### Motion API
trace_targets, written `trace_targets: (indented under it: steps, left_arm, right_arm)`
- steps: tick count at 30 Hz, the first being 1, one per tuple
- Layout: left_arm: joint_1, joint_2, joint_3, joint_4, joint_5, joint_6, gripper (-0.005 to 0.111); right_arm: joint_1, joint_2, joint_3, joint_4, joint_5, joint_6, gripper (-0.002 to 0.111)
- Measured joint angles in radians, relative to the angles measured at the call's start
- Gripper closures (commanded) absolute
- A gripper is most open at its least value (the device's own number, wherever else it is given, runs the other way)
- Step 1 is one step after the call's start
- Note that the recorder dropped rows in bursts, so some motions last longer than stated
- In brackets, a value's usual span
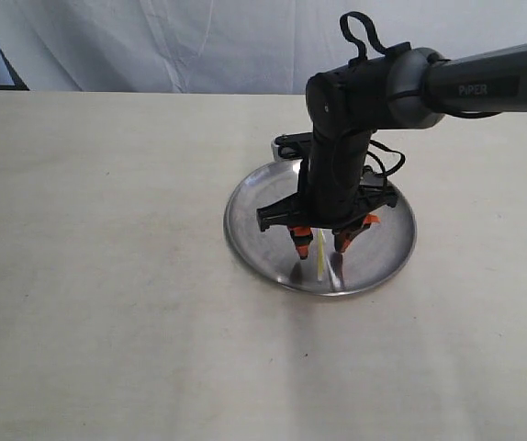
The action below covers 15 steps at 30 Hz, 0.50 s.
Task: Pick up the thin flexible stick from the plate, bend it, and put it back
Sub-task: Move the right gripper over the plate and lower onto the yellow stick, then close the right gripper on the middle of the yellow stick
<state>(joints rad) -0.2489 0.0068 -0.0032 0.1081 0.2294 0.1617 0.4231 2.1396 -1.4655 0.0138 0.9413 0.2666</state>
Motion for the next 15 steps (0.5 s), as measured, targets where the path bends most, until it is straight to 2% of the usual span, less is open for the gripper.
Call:
trace_targets:
  steps: [15]
  left_arm:
    - [0.0,0.0,0.0,0.0,0.0,0.0,0.107]
  right_arm:
    - [0.008,0.035,-0.002,0.0,0.015,0.011,0.057]
